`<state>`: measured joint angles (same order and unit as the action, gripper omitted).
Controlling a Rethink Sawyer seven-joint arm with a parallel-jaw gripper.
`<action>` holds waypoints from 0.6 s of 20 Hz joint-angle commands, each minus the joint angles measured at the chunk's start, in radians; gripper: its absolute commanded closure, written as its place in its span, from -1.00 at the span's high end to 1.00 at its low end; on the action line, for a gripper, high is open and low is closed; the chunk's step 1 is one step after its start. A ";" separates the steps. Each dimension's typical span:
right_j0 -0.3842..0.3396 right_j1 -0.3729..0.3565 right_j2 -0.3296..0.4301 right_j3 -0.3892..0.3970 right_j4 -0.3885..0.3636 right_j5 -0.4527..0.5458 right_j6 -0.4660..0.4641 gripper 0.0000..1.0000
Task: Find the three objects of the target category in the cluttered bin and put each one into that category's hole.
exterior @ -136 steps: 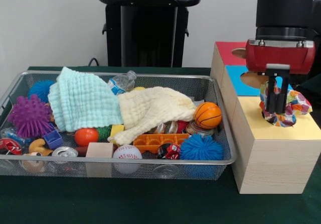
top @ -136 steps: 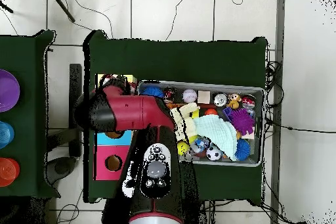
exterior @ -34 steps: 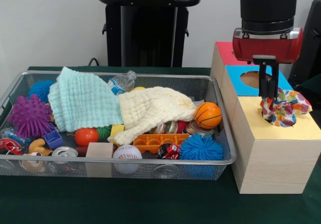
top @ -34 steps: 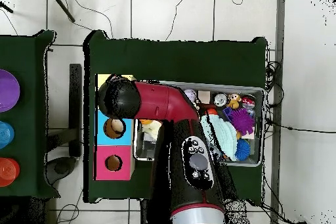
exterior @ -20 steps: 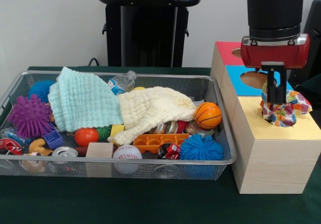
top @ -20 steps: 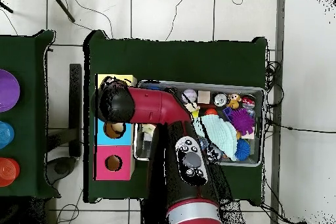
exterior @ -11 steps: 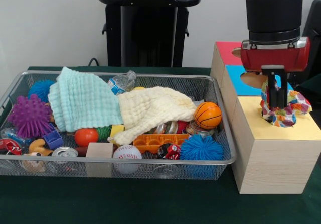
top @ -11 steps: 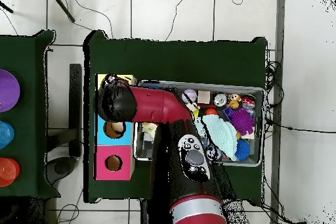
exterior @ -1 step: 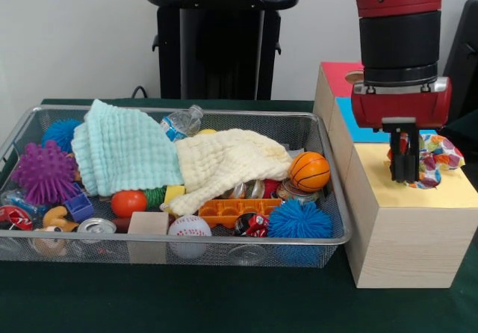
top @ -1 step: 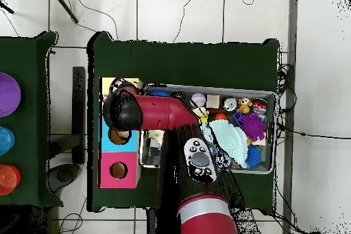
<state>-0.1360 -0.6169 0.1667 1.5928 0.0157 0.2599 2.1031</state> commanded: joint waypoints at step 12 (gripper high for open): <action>0.089 0.015 -0.071 -0.171 -0.012 0.421 0.060 -1.00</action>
<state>-0.0819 -0.6011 0.1475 1.5537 -0.0082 0.3068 2.1031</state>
